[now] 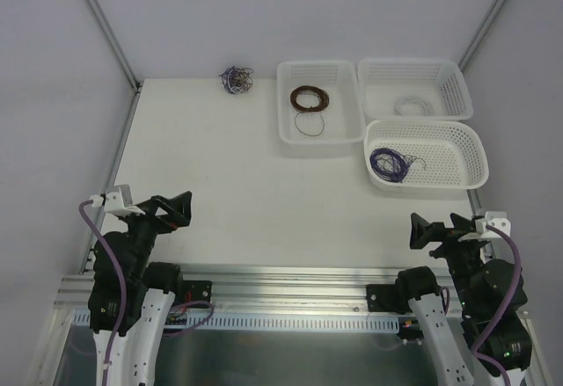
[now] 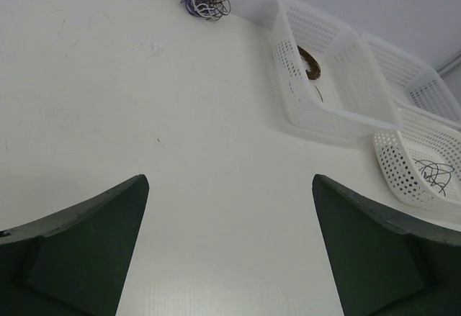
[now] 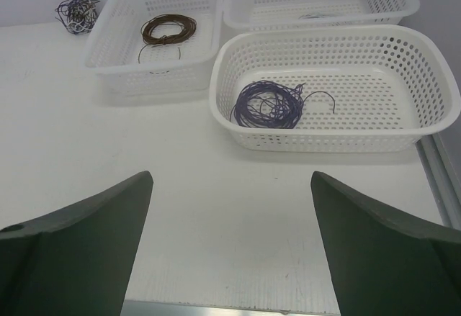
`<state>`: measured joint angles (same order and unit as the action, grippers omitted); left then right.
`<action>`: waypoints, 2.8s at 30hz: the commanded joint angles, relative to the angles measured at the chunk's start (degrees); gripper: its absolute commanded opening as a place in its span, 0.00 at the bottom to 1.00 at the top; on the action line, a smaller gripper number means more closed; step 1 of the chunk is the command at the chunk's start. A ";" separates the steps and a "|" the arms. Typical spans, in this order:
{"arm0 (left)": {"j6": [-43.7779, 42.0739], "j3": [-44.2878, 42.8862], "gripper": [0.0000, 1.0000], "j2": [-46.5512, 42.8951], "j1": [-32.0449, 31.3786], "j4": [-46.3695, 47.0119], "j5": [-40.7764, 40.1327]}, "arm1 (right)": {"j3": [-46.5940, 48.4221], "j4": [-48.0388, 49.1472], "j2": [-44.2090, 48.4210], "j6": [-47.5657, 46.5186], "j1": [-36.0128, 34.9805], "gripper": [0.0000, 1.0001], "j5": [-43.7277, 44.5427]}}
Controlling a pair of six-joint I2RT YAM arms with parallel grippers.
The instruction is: Untangle the cables
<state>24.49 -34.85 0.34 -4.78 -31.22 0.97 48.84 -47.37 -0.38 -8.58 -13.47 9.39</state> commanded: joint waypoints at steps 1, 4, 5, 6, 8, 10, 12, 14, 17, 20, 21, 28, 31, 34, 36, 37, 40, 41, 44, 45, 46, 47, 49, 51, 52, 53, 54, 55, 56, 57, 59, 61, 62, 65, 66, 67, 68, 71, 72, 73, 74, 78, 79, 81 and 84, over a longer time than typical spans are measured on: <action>0.82 1.01 0.99 -5.80 0.47 0.46 -0.18 | 1.17 0.62 2.85 -0.47 0.20 0.97 -3.66; 2.13 1.89 0.99 -1.33 0.47 0.72 0.00 | 1.87 0.70 0.40 -0.12 0.29 0.97 -12.17; 2.84 2.15 0.99 0.35 0.47 0.90 -0.27 | 2.13 0.62 -1.44 0.40 0.20 0.97 -14.38; 4.24 2.33 0.99 2.37 0.47 1.25 -0.36 | 2.66 0.36 -2.42 1.28 0.20 0.97 -15.27; 5.82 3.21 0.99 8.17 0.47 3.79 -0.10 | 3.10 0.18 -5.84 1.37 0.20 0.97 -19.29; 8.02 3.30 0.99 15.26 0.47 5.64 0.95 | 3.72 0.18 -8.05 2.42 0.20 0.97 -21.33; 9.77 2.77 0.99 20.38 0.47 8.27 1.92 | 4.24 -0.43 -11.28 3.74 0.20 0.97 -21.78; 12.06 1.46 0.99 28.55 0.47 10.55 2.37 | 4.16 -1.05 -12.88 5.41 0.20 0.97 -21.86; 13.21 -2.40 0.99 41.02 0.47 13.37 3.50 | 2.85 -0.88 -14.82 5.50 0.20 0.97 -25.71; 14.35 -8.29 0.99 54.73 0.56 18.12 5.61 | 1.53 -0.09 -15.87 6.11 0.20 0.97 -28.54; 14.53 -10.30 0.99 58.25 0.56 19.87 6.32 | 1.44 -0.17 -16.31 6.38 0.20 0.97 -28.20; 14.71 -32.45 0.99 89.95 0.73 26.47 6.50 | 0.21 0.09 -18.51 4.71 0.20 0.97 -28.02; 15.85 -40.54 0.99 99.99 0.82 29.71 4.83 | -0.93 1.23 -18.51 4.45 0.20 0.97 -28.28; 17.34 -46.35 0.91 107.99 0.82 34.46 3.42 | -2.34 2.46 -18.43 4.36 0.12 0.97 -28.64; 18.57 -50.81 0.87 111.88 0.82 38.68 2.81 | -2.96 3.34 -18.69 4.36 0.20 0.97 -28.72; 18.75 -52.58 0.86 115.73 0.82 39.39 2.11 | -3.66 3.60 -18.78 4.45 0.20 0.97 -28.90; 19.45 -58.56 0.84 122.87 0.82 42.90 1.40 | -4.63 4.83 -19.39 4.62 0.20 0.97 -29.07; 19.63 -59.71 0.78 124.45 0.82 45.52 1.23 | -5.07 5.44 -19.65 4.71 0.20 0.97 -29.16; 20.50 -64.10 0.72 130.52 0.82 48.53 0.18 | -6.03 6.59 -21.15 4.71 0.20 0.97 -29.69; 20.77 -66.64 0.71 133.49 0.82 49.49 0.08 | -6.21 6.77 -21.50 4.80 0.20 0.97 -29.69; 20.95 -68.05 0.71 134.91 0.82 49.76 0.00 | -6.39 7.03 -22.37 4.89 0.20 0.97 -29.95; 21.73 -69.29 0.71 136.40 0.82 49.85 -0.18 | -6.56 7.82 -22.82 5.15 0.20 0.97 -30.30; 22.70 -72.28 0.71 140.10 0.82 51.51 -0.53 | -7.27 8.70 -23.78 5.59 0.20 0.97 -31.53; 24.02 -74.99 0.71 143.17 0.82 52.66 -0.71 | -7.88 9.84 -24.31 6.29 0.20 0.97 -32.15; 24.81 -76.23 0.70 144.32 0.82 52.75 -0.71 | -8.06 10.11 -24.49 6.38 0.20 0.97 -32.24; 26.21 -77.63 0.70 145.46 0.82 52.76 -0.71 | -8.15 10.46 -25.10 6.64 0.20 0.97 -32.15; 26.92 -80.17 0.70 147.65 0.82 52.76 -0.71 | -8.23 10.55 -25.19 6.73 0.20 0.97 -31.98; 27.80 -81.33 0.70 148.80 0.82 52.67 -0.71 | -8.32 10.64 -25.54 6.82 0.20 0.97 -31.89; 29.37 -82.47 0.69 149.77 0.82 52.75 -0.71 | -8.32 10.90 -25.81 6.82 0.20 0.97 -31.71; 30.08 -84.31 0.67 151.61 0.82 52.76 -0.62 | -8.32 10.90 -26.24 6.91 0.12 0.97 -31.62; 34.11 -85.55 0.61 153.20 1.08 52.93 -0.36 | -8.32 11.25 -26.77 7.08 0.12 0.97 -31.54; 36.06 -86.17 0.53 154.52 1.17 53.28 -0.18 | -8.32 11.34 -27.39 7.43 0.12 0.97 -31.54; 37.20 -86.09 0.39 154.70 1.17 53.54 -0.18 | -8.23 11.34 -27.48 7.52 0.12 0.97 -31.54; 37.39 -84.42 0.13 154.09 1.35 54.25 0.43 | -8.06 11.16 -27.39 7.96 0.20 0.97 -31.80; 37.38 -82.15 0.00 152.78 1.44 55.03 0.61 | -8.06 11.16 -27.04 8.05 0.12 0.97 -31.71; 37.38 -80.57 0.00 151.90 1.52 55.74 0.87 | -7.97 10.90 -26.87 8.14 0.12 0.97 -31.62; 37.65 -78.72 0.00 150.93 1.61 56.53 1.22 | -7.80 10.55 -26.69 8.23 0.12 0.97 -31.62; 37.91 -70.20 0.00 145.84 1.96 58.73 2.80 | -6.92 9.24 -26.07 8.23 0.12 0.97 -31.45; 37.30 -65.22 0.00 142.60 1.96 59.43 2.98 | -6.39 8.88 -26.07 8.14 0.03 0.97 -31.45; 36.51 -62.73 0.00 140.74 1.96 59.35 3.33 | -6.13 8.36 -25.90 8.14 0.11 0.97 -31.45; 35.11 -60.27 0.00 138.90 1.96 59.43 3.68 | -5.86 7.39 -25.90 8.05 0.12 0.97 -31.54; 30.10 -46.06 0.00 127.23 1.88 55.84 8.15 | -4.81 5.02 -25.90 8.23 0.03 0.97 -32.85; 29.48 -43.31 0.00 125.19 1.88 55.14 8.78 | -4.55 4.40 -25.90 8.31 0.03 0.97 -33.12; 28.16 -34.73 0.00 119.32 1.61 53.82 10.97 | -4.11 2.64 -26.51 8.23 -0.06 0.97 -33.55; 25.35 -24.52 0.00 111.85 0.74 51.72 14.66 | -2.88 0.45 -29.04 8.05 -0.23 0.97 -35.92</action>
<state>55.24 -67.40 120.01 -3.38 24.75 10.09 42.85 -44.45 -27.07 -0.84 -13.47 -23.07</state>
